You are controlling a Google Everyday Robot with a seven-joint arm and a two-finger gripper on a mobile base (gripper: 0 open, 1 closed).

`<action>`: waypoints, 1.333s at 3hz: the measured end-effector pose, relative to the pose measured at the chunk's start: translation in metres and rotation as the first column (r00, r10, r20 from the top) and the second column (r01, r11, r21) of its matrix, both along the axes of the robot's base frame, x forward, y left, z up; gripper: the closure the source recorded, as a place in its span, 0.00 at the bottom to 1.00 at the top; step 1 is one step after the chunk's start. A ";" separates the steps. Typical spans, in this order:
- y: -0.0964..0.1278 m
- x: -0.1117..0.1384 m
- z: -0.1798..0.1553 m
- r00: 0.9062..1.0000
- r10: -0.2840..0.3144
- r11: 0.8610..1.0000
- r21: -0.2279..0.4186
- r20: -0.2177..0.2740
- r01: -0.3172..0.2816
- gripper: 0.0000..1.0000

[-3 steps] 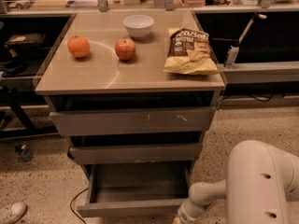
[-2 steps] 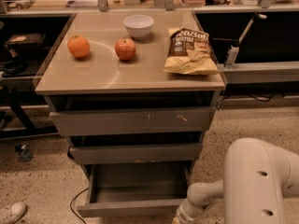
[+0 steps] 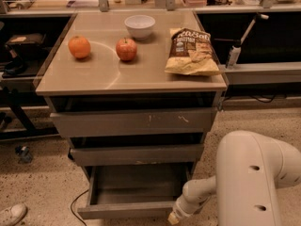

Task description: Close bottom drawer

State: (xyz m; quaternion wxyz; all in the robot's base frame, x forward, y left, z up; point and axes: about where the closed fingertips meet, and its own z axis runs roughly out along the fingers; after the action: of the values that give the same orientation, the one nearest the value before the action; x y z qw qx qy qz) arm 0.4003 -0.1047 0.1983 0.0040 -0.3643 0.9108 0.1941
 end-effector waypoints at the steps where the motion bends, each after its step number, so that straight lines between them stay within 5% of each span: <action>1: 0.004 0.012 0.003 1.000 0.011 1.000 -0.005 0.022 -0.011 1.00; 4: 0.004 0.012 0.003 1.000 0.012 1.000 -0.005 0.022 -0.011 0.35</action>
Offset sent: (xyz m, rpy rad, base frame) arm 0.0108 0.0038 0.0029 -0.0045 -0.0200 0.0103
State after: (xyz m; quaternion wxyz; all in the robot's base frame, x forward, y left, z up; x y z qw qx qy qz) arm 0.4120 -0.1004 0.2015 0.0119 -0.3716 0.9091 0.1880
